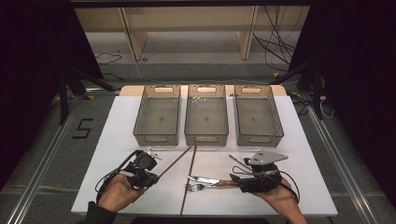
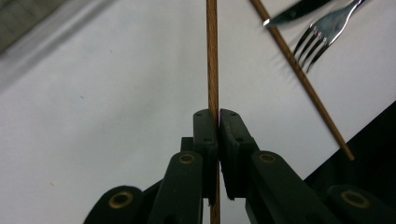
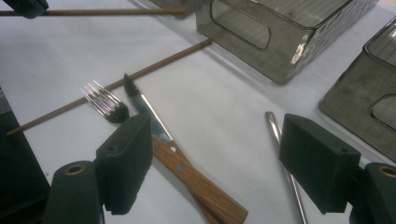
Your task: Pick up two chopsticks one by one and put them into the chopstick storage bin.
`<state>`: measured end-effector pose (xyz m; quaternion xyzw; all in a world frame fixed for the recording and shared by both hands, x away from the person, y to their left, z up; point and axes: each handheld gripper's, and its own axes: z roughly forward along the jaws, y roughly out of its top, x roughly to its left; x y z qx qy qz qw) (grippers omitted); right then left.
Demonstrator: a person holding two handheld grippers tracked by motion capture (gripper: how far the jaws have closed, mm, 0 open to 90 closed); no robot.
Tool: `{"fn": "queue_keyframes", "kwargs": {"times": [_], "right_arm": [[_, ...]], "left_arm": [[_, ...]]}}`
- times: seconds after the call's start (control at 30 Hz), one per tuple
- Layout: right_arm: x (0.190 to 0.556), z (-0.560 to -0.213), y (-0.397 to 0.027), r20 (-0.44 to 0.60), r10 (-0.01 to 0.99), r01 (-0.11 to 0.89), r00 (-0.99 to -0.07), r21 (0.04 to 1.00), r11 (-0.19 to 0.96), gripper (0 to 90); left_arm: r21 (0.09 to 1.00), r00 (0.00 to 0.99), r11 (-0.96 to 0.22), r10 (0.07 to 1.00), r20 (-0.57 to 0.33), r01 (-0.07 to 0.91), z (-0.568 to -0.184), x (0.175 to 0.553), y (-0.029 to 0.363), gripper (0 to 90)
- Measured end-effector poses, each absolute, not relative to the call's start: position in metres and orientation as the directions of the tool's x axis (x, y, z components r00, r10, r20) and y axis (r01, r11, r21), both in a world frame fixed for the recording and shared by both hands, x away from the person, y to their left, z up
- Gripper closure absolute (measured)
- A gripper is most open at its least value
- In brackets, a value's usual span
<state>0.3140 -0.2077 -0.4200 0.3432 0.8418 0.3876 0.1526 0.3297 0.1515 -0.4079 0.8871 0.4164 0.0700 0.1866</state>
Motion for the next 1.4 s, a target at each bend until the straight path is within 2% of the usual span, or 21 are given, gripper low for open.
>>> {"fn": "queue_keyframes", "kwargs": {"times": [0.3, 0.73, 0.9, 1.4], "right_arm": [[0.312, -0.418, -0.210, 0.013, 0.696, 0.449, -0.718, 0.772, 0.449, 26.4], [0.308, -0.416, -0.216, 0.021, 0.702, 0.437, -0.712, 0.795, 0.420, 25.3], [0.306, -0.415, -0.219, 0.034, 0.706, 0.428, -0.708, 0.816, 0.389, 23.8], [0.301, -0.413, -0.228, 0.063, 0.715, 0.404, -0.696, 0.857, 0.319, 23.6]], "left_arm": [[0.534, 0.588, -0.483, 0.808, -0.034, 0.694, -0.369, 0.353, 0.168, 85.6], [0.634, 0.505, -0.358, 0.861, -0.060, 0.686, -0.347, 0.397, 0.186, 85.7], [0.649, 0.465, -0.311, 0.882, -0.074, 0.694, -0.347, 0.418, 0.194, 85.6], [0.633, 0.414, -0.267, 0.906, -0.093, 0.727, -0.355, 0.462, 0.200, 85.7]]}}
